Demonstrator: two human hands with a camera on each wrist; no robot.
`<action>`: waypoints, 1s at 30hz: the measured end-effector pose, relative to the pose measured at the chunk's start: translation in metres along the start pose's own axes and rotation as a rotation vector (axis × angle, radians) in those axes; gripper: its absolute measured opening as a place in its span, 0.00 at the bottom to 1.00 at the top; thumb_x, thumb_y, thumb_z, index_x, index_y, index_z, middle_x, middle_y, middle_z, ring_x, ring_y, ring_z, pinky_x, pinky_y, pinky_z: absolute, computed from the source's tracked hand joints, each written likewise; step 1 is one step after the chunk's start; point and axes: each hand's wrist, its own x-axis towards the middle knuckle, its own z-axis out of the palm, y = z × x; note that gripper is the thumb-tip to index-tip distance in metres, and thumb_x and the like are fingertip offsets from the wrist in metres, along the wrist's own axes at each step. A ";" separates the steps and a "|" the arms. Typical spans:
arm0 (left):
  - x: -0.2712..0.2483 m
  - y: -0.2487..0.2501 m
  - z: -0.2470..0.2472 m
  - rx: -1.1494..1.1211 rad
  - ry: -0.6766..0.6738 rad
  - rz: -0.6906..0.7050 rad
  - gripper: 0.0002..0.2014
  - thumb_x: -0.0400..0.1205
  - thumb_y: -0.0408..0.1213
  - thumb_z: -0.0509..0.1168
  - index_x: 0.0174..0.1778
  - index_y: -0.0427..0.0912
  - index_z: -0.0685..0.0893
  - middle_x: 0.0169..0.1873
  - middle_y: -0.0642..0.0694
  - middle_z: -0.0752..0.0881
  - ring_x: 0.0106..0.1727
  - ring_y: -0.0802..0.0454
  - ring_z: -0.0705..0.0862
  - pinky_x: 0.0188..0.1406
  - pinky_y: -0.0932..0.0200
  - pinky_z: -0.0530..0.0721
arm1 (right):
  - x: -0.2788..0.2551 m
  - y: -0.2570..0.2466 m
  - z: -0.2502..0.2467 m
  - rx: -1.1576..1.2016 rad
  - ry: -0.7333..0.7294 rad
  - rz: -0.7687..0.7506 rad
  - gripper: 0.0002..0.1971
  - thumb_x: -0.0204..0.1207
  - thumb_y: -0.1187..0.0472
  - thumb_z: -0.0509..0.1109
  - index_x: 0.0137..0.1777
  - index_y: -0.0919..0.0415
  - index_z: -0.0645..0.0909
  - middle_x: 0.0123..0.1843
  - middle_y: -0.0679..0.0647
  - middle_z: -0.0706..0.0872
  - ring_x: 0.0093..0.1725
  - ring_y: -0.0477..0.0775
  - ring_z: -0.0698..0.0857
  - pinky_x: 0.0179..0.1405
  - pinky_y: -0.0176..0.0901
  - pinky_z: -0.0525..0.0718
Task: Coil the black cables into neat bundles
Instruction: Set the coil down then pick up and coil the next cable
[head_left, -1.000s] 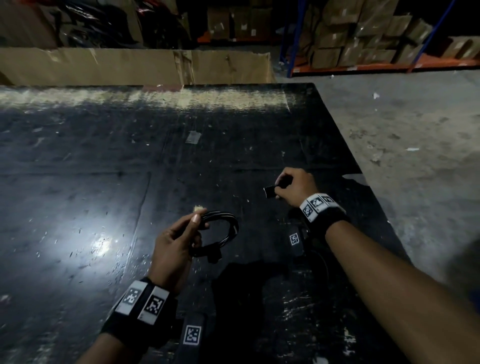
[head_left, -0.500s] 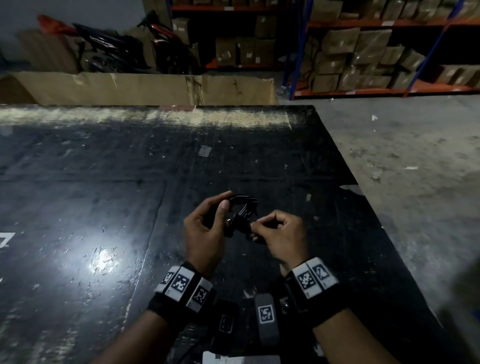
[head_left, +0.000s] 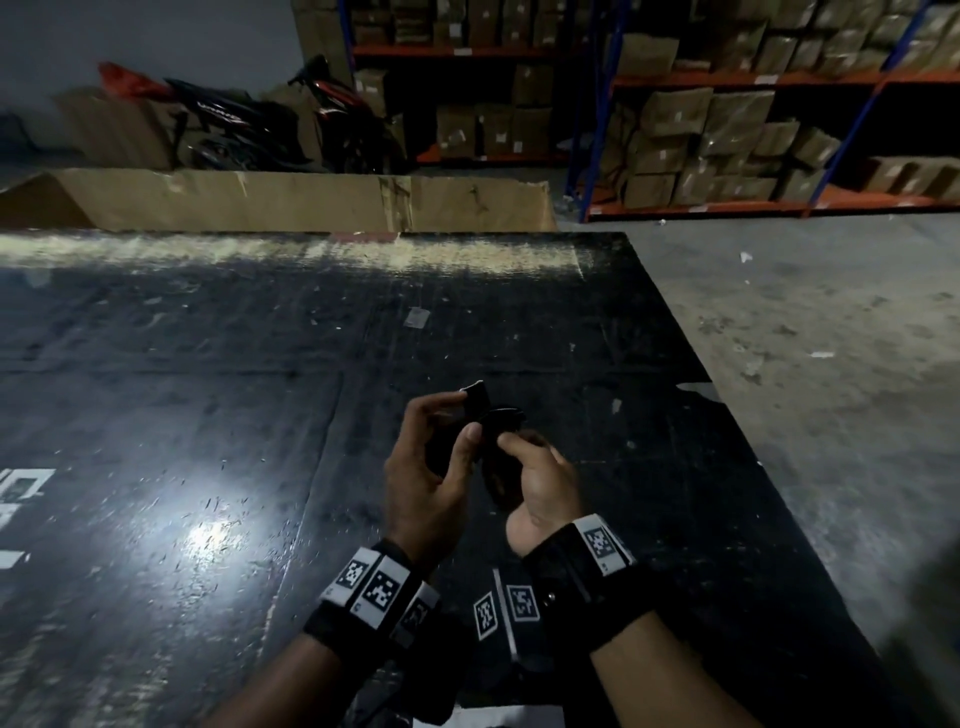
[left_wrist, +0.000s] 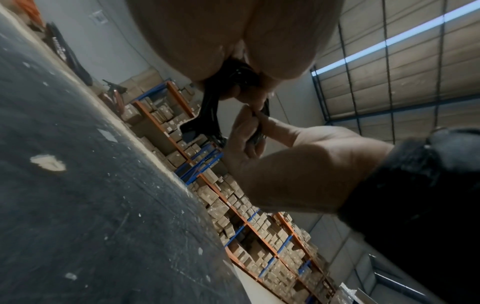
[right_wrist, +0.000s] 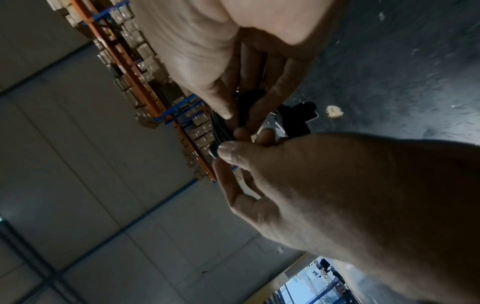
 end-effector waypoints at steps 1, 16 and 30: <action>0.000 -0.001 -0.001 -0.008 0.009 -0.011 0.16 0.86 0.40 0.71 0.69 0.46 0.80 0.45 0.47 0.90 0.42 0.49 0.89 0.41 0.49 0.88 | 0.000 0.002 0.000 0.009 -0.006 0.001 0.06 0.72 0.73 0.74 0.41 0.63 0.83 0.46 0.68 0.91 0.47 0.66 0.91 0.48 0.53 0.87; 0.010 -0.006 -0.006 -0.033 0.029 -0.103 0.11 0.87 0.38 0.68 0.62 0.43 0.91 0.46 0.41 0.94 0.41 0.47 0.91 0.38 0.52 0.87 | -0.019 -0.006 -0.011 -0.626 -0.156 -0.638 0.07 0.70 0.69 0.80 0.45 0.59 0.89 0.40 0.49 0.93 0.40 0.44 0.92 0.42 0.38 0.91; 0.010 0.001 -0.028 0.025 -0.211 -0.135 0.14 0.85 0.44 0.69 0.61 0.44 0.92 0.40 0.52 0.94 0.35 0.54 0.89 0.32 0.49 0.87 | -0.006 -0.045 -0.022 -1.067 -0.341 -1.202 0.03 0.72 0.64 0.79 0.45 0.61 0.91 0.56 0.51 0.86 0.56 0.47 0.87 0.54 0.39 0.87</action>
